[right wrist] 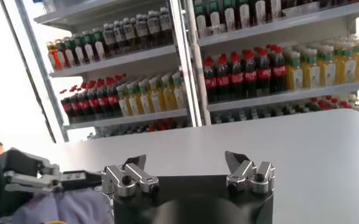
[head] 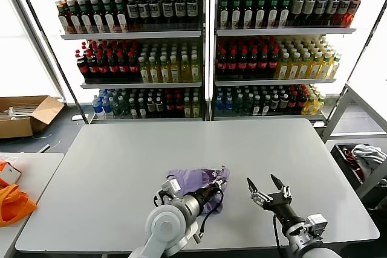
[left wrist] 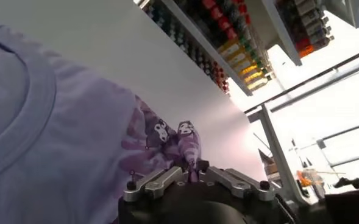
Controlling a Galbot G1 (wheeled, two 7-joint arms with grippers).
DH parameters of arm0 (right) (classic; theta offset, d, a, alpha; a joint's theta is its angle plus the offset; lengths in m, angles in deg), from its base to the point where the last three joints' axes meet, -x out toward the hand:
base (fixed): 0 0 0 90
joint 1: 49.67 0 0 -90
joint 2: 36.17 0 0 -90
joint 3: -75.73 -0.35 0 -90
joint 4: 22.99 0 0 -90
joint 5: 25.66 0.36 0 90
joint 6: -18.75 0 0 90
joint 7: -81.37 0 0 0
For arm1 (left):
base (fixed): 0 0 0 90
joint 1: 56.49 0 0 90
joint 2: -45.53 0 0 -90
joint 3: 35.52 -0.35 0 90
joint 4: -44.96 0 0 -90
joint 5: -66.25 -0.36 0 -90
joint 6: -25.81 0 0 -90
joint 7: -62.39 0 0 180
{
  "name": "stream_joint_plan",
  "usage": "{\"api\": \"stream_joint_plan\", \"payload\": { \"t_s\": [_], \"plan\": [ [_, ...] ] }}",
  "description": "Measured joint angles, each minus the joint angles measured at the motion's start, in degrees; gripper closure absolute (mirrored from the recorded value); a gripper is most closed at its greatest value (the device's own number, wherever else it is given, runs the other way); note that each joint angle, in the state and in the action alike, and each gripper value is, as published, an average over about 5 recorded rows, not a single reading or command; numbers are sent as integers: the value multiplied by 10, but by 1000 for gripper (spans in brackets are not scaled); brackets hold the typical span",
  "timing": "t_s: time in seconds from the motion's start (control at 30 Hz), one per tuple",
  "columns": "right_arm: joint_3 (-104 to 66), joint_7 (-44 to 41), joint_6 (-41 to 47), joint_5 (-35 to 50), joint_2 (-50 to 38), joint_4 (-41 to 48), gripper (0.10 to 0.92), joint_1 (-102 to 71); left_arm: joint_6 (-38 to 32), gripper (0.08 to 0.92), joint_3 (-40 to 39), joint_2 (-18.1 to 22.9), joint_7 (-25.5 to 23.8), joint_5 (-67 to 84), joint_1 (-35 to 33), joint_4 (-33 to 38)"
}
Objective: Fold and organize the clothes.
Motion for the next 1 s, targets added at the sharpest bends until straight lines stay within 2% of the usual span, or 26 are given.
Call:
{"api": "stream_joint_plan", "payload": {
  "t_s": [0.3,0.67,0.77,1.0],
  "plan": [
    [52,53,63,45,-2,0,203,34,6,535,0,-2,-21,-19,17,-6],
    [87,85,104,79,-2,17,203,50,-9,224,59,-62,-64,-58,-5,30],
    [93,90,114,90,0,25,229,55,-17,185,81,-85,-86,-82,-17,40],
    [95,93,129,120,-4,33,414,60,-27,177,153,-136,-128,-115,-47,59]
  ]
}}
